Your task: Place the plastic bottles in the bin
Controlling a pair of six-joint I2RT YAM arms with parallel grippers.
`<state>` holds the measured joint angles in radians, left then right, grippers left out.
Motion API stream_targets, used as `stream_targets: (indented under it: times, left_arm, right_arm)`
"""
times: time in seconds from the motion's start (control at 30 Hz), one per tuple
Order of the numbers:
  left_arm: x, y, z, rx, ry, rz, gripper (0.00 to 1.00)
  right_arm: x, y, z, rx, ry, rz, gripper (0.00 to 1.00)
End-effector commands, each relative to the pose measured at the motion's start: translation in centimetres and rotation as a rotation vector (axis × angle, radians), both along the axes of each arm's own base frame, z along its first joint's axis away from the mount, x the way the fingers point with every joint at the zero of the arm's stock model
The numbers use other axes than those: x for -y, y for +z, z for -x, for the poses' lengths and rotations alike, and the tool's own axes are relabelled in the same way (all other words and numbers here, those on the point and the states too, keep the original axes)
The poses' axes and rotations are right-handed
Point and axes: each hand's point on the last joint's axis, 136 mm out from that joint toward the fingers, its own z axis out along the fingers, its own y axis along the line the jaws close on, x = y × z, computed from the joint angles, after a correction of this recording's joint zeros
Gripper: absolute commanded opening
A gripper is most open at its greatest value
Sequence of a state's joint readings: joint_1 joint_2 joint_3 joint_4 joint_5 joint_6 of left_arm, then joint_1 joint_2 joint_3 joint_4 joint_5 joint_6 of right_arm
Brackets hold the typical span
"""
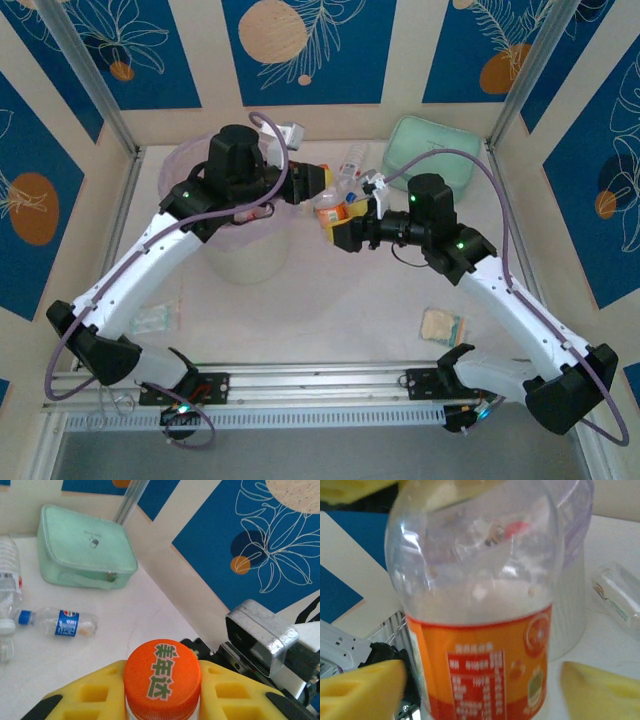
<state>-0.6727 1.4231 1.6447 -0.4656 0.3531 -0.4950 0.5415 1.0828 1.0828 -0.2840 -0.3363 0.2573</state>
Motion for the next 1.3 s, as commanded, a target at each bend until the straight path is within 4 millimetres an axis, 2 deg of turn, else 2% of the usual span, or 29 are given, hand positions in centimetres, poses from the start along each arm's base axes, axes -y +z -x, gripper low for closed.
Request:
stream_targets:
  times: [0.0, 0.1, 0.23, 0.33, 0.4, 0.53, 0.67, 0.77, 0.93, 1.13, 1.27]
  left_arm:
    - [-2.3, 3.5, -1.1, 0.106, 0.071, -0.007, 0.18]
    - [-6.1, 6.4, -2.7, 0.175, 0.185, 0.001, 0.16]
    - [-12.7, 9.8, -5.1, 0.335, 0.443, -0.073, 0.08]
    - [-15.9, 10.4, -7.2, 0.467, 0.626, -0.21, 0.0]
    - [-16.4, 9.9, -8.6, 0.506, 0.665, -0.267, 0.0]
    - [-14.4, 7.2, -11.0, 0.538, 0.584, -0.326, 0.0]
    - [-14.0, 3.4, -13.1, 0.529, 0.576, -0.426, 0.0]
    - [-13.3, 0.3, -13.6, 0.495, 0.525, -0.479, 0.0]
    - [-14.9, -3.6, -13.6, 0.474, 0.559, -0.573, 0.0]
    - [-14.7, -10.1, -14.3, 0.366, 0.512, -0.637, 0.0]
    - [-15.0, -13.4, -14.5, 0.289, 0.505, -0.63, 0.0]
  right_arm:
    - [1.7, 1.1, -0.7, 0.036, -0.08, 0.033, 0.99]
    - [4.0, 0.4, -1.6, 0.0, -0.166, 0.053, 0.99]
    - [7.1, -1.1, -2.4, -0.065, -0.273, 0.06, 0.99]
    - [8.6, -2.0, -2.5, -0.096, -0.316, 0.055, 0.99]
    - [9.1, -2.6, -2.5, -0.113, -0.334, 0.054, 0.99]
    - [9.8, -3.2, -2.6, -0.129, -0.354, 0.071, 0.99]
    - [10.2, -3.6, -2.3, -0.131, -0.364, 0.091, 0.99]
    - [10.6, -3.9, -2.2, -0.132, -0.371, 0.1, 0.99]
    - [10.9, -3.6, -2.3, -0.114, -0.371, 0.1, 0.99]
    - [10.6, -4.1, -2.6, -0.131, -0.361, 0.089, 0.99]
    - [10.7, -4.5, -2.6, -0.141, -0.366, 0.096, 0.99]
